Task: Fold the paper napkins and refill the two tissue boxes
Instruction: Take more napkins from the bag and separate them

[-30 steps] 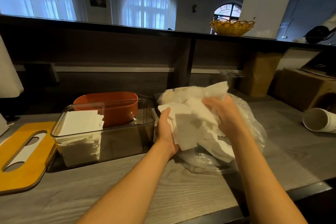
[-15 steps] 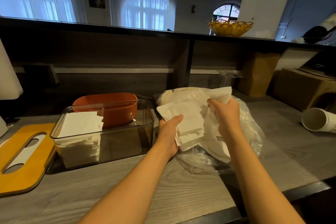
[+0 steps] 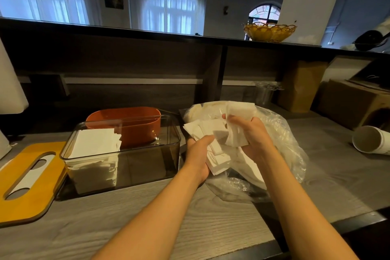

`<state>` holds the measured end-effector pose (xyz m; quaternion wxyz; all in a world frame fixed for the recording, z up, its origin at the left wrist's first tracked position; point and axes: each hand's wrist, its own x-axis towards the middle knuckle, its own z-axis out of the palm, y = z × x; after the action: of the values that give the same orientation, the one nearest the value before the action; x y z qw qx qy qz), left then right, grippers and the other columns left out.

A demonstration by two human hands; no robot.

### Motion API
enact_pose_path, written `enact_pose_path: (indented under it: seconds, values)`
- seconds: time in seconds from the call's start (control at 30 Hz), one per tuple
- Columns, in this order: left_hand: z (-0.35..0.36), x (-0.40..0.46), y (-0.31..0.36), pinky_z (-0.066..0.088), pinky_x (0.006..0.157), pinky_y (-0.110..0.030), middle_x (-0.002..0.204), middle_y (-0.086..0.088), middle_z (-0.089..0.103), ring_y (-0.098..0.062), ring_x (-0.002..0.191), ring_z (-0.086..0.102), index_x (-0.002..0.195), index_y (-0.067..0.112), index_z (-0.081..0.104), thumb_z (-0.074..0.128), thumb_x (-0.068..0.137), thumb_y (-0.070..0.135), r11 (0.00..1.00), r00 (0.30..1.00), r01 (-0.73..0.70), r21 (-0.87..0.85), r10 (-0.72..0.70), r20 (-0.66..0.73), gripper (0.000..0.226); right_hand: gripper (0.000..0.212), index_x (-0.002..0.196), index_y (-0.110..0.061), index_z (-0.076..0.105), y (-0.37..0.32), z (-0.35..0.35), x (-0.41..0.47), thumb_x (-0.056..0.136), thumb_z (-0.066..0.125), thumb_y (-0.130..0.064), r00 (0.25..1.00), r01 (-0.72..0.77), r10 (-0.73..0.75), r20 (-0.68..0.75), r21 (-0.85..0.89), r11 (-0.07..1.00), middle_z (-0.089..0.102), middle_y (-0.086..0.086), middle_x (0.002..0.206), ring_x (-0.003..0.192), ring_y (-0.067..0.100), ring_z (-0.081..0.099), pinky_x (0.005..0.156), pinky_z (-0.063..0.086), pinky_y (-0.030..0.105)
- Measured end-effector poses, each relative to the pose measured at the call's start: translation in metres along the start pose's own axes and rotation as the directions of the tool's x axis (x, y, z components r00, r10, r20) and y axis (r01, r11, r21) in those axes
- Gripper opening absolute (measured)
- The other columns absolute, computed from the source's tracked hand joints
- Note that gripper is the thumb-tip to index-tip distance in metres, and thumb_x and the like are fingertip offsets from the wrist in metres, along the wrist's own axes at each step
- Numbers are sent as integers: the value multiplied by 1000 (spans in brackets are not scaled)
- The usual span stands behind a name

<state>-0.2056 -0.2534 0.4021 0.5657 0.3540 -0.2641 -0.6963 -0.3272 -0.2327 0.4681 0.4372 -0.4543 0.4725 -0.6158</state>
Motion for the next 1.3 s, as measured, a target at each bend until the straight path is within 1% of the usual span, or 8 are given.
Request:
enact_pose_path:
  seconds: [0.27,0.4,0.53,0.63,0.8,0.93,1.07,1.3]
  values:
    - [1,-4,3,55,92,-49,120,-18,70,-36,108,68,125,18,61,54,98,40,997,996,40,-71,-34,85,35,20,107,-19,67,13,8,1,88,73,-19,997,79,-80,18,-444,892,68,-7,94,85,11,65,62,50,23]
    - [4,-6,3,56,90,-54,124,-21,67,-40,109,67,136,13,51,68,72,30,999,999,23,-39,-22,25,68,15,99,-15,70,12,1,4,91,64,-5,994,72,-97,-47,-388,919,70,0,90,81,17,66,61,50,24]
    - [4,-8,4,54,92,-52,120,-20,70,-37,105,68,119,15,65,53,99,30,997,997,26,-68,-21,75,27,21,110,-15,71,11,-1,5,91,67,-7,998,36,-47,-29,-289,957,72,3,96,87,21,68,62,52,26]
    - [2,-7,4,57,90,-52,119,-17,70,-35,105,70,129,16,57,68,87,39,1000,998,20,1,-20,66,49,38,127,-19,65,17,4,7,90,68,-9,993,115,-113,32,-453,884,71,1,110,98,19,68,72,55,27]
    - [3,-6,0,58,79,-44,122,-15,65,-31,105,67,132,16,47,63,94,3,997,998,-35,75,31,47,43,50,144,-21,50,17,6,8,96,61,-14,994,105,-96,44,-534,839,58,1,137,123,21,55,99,50,36]
    - [4,-8,4,57,86,-48,118,-10,64,-30,105,66,122,21,47,59,96,-2,999,999,-41,-4,41,17,37,43,137,-20,55,17,5,9,95,63,-24,993,74,-116,-26,-630,773,59,-1,123,104,16,54,85,51,29]
    - [4,-9,4,58,81,-43,124,-13,65,-30,107,66,136,15,46,60,96,0,998,997,-63,3,63,50,45,23,94,-8,66,22,7,10,90,69,-30,1000,11,-20,-7,-663,748,60,5,83,76,17,54,64,43,25]
    - [7,-11,3,51,98,-56,127,-23,62,-40,114,62,135,8,47,41,91,-9,997,996,-56,-45,59,60,47,17,104,-17,70,14,1,6,88,74,-19,996,-81,91,-2,-486,871,71,2,95,84,18,67,60,49,24]
